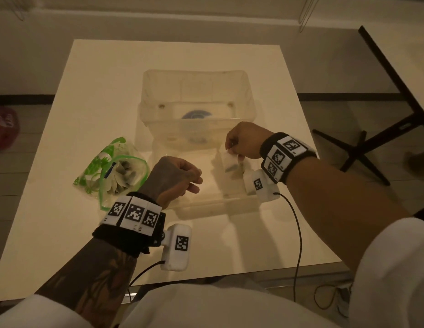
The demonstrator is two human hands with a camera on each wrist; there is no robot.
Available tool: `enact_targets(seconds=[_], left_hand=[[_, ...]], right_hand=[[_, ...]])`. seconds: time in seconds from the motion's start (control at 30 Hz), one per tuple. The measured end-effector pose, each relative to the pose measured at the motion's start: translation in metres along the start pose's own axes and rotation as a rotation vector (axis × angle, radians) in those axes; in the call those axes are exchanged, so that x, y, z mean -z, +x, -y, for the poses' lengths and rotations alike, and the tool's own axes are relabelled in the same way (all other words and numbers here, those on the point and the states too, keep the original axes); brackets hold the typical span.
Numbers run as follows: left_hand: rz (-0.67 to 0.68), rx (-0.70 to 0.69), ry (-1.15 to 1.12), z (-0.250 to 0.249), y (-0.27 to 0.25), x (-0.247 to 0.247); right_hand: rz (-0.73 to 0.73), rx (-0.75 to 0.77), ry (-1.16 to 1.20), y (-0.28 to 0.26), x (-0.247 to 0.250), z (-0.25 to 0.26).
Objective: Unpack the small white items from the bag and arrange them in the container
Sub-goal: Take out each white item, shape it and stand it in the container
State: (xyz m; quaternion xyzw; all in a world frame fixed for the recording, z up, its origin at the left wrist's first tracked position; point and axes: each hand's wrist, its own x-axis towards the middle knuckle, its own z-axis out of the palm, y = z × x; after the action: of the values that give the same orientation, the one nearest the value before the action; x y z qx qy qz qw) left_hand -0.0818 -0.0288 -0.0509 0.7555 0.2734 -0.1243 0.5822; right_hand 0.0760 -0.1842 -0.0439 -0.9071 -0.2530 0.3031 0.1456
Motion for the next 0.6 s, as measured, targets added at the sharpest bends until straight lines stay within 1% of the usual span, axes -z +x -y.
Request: enact_targets(seconds=[0.37,0.47,0.6], left_hand=[[-0.014,0.048,0.063,0.006,0.0,0.005],[-0.021,0.056,0.066,0.007,-0.001,0.006],[-0.018,0.075,0.08,0.009,-0.002,0.005]], right_hand=[[-0.03,-0.116,-0.294,0.026,-0.013,-0.002],[-0.043,-0.171,-0.31,0.031,-0.013,-0.002],[-0.084,-0.187,-0.33,0.032,-0.012,-0.001]])
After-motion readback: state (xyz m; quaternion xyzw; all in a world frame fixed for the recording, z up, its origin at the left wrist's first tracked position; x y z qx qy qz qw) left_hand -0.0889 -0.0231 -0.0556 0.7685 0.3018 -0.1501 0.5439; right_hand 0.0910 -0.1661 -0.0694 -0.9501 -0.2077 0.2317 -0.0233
